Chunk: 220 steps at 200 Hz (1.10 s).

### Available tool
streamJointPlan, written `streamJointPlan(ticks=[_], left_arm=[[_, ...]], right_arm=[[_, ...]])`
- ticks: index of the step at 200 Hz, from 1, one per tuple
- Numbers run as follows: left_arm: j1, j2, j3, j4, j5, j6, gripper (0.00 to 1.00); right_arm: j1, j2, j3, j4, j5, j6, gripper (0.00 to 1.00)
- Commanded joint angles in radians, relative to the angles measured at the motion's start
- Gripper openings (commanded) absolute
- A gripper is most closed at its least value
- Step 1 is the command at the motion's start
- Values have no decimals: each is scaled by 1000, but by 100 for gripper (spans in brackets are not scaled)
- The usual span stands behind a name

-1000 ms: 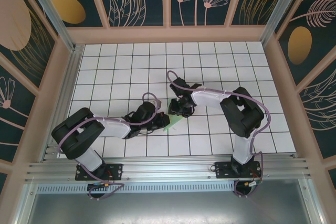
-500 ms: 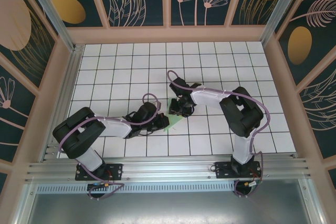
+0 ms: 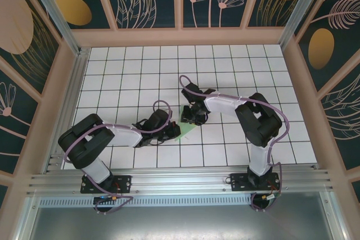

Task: Fold a paper plane with a square sheet of paper (pick it up from the middle)
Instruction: Fourth fold the wing at the center of the table.

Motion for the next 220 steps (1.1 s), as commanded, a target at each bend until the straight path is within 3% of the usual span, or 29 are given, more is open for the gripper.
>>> streamJointPlan(ticks=[1,137,220], left_arm=[[-3,27,12,-31,-8,19,7],[-16,-45,-4,0,74,-12,12],[-20,-43,1,-95,32,20,12]], right_arm=[[-9,133,-73,-65,172,19,38],[-9,146,-72,-57,166,23,38],[-9,161,-69,-61,170,25,37]])
